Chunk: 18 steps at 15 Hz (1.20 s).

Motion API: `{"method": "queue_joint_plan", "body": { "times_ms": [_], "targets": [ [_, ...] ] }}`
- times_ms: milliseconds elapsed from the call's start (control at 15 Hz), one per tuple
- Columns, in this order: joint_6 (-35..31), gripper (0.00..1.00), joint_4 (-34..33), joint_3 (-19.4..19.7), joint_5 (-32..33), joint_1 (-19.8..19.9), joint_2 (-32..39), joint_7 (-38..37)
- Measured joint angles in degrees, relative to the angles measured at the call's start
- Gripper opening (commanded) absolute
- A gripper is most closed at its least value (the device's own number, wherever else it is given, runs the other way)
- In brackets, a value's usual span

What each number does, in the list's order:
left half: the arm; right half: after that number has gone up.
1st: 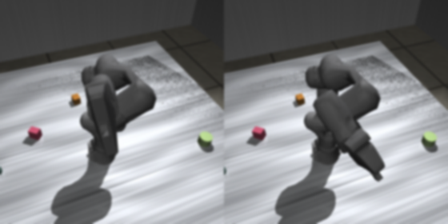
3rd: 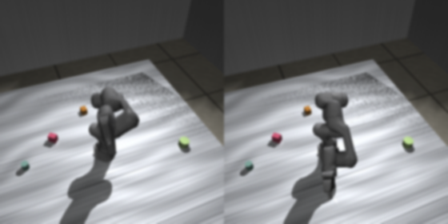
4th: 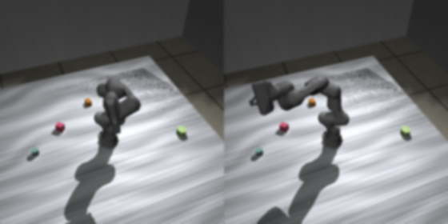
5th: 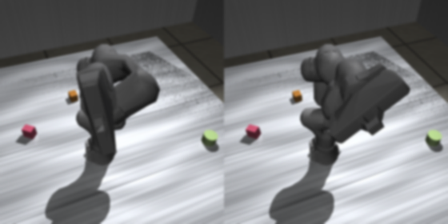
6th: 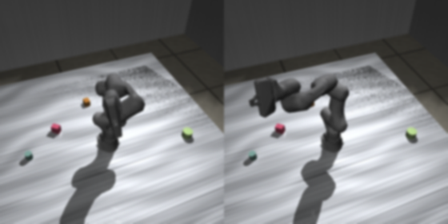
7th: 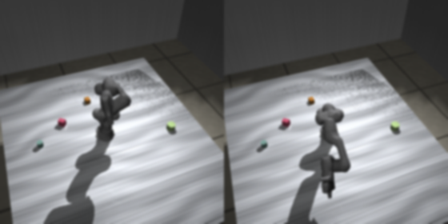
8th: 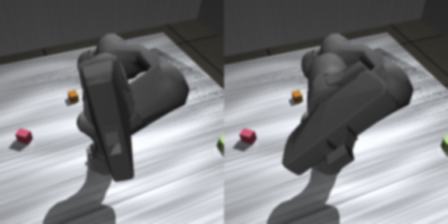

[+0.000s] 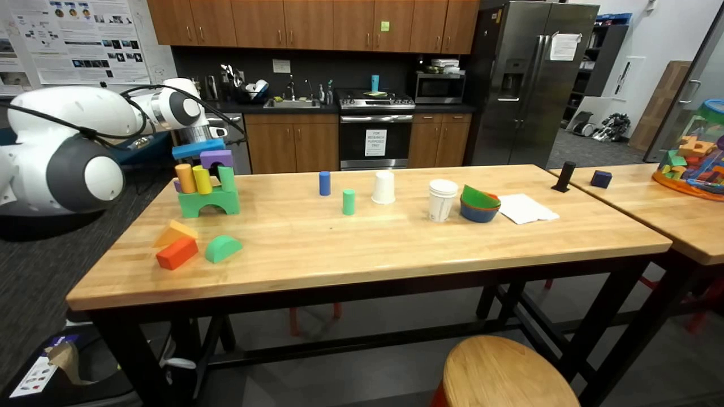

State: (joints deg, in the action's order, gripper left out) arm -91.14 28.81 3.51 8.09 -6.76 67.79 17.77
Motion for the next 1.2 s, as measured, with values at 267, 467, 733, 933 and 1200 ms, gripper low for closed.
{"method": "queue_joint_plan", "body": {
  "times_ms": [267, 467, 733, 933, 1200],
  "targets": [
    [0.0, 0.16, 0.0, 0.0, 0.0, 0.0, 0.0, 0.4],
    [0.0, 0.16, -0.2, 0.0, 0.0, 0.0, 0.0, 0.9],
    [0.8, 0.16, -2.8, -0.3, 0.0, -0.6, -0.2, 2.3],
    [3.4, 0.16, -5.6, -0.3, 0.0, -1.6, -1.5, 2.3],
    [3.7, 0.16, -5.8, 0.0, 0.0, -3.1, -5.6, 2.2]
  ]
}}
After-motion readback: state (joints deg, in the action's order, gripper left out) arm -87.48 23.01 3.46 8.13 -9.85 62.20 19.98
